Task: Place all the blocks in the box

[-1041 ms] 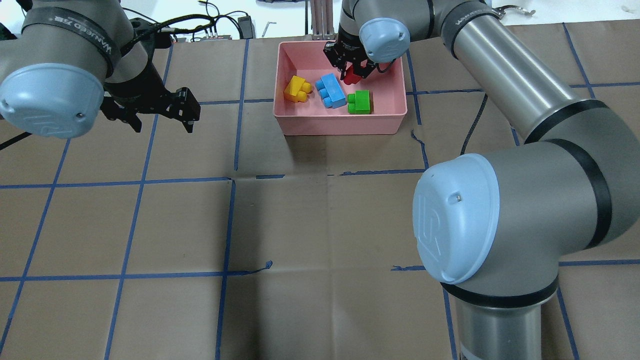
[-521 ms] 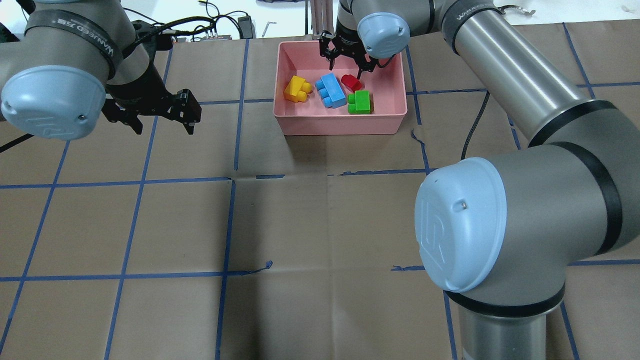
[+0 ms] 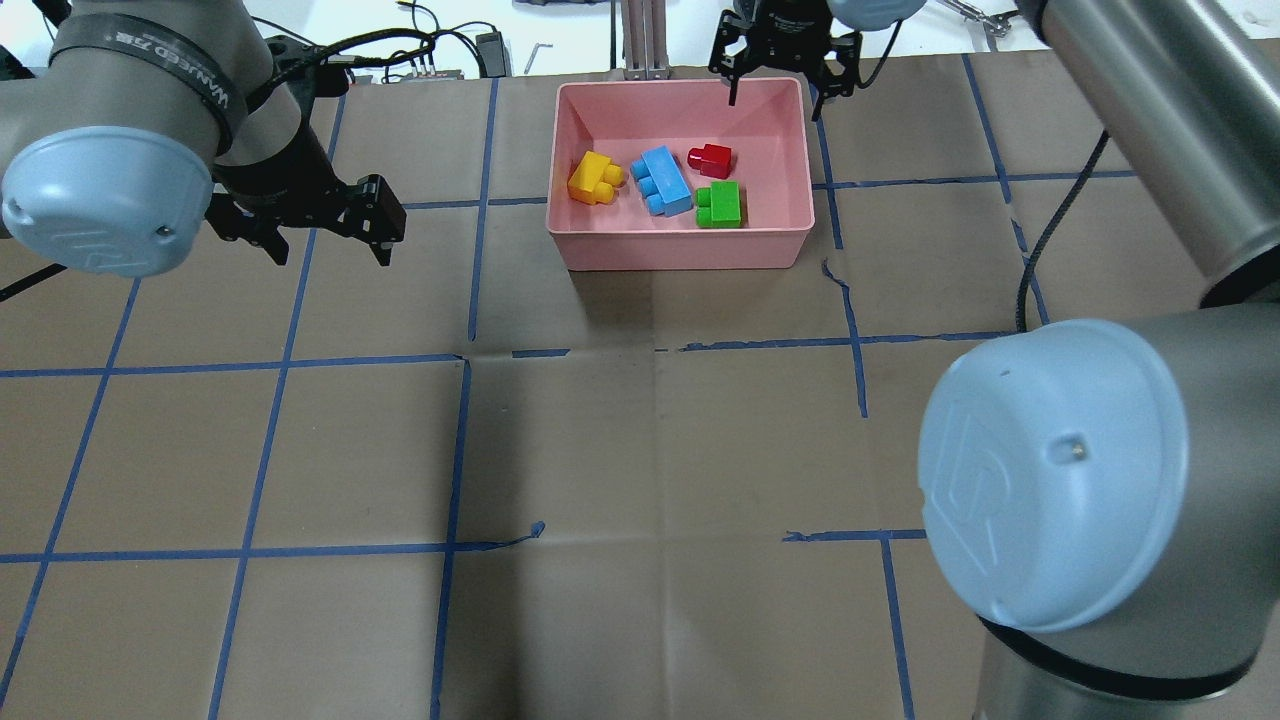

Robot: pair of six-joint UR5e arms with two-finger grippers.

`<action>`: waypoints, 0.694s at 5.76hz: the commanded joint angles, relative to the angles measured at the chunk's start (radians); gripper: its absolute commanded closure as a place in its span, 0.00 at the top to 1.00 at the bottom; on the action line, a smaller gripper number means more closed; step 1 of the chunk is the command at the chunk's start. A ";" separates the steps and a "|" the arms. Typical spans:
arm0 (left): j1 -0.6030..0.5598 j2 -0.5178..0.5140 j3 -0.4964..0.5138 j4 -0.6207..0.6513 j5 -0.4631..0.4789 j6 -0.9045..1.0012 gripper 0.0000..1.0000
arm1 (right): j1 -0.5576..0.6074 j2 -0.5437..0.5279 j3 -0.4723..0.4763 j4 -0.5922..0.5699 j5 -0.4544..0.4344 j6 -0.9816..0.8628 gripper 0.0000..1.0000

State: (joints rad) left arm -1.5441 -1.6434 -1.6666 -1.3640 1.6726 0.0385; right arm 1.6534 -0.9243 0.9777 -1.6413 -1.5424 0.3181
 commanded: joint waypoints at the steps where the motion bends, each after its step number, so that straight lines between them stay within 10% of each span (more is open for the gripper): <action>1: -0.004 -0.003 -0.002 0.003 0.001 0.074 0.99 | -0.101 -0.129 0.100 0.044 -0.019 -0.228 0.99; 4: -0.004 0.000 -0.012 0.003 -0.002 0.061 0.99 | -0.078 -0.393 0.358 0.067 -0.019 -0.197 0.99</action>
State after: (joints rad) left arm -1.5477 -1.6451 -1.6743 -1.3607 1.6707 0.1028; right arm 1.5628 -1.2436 1.2671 -1.5906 -1.5628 0.1141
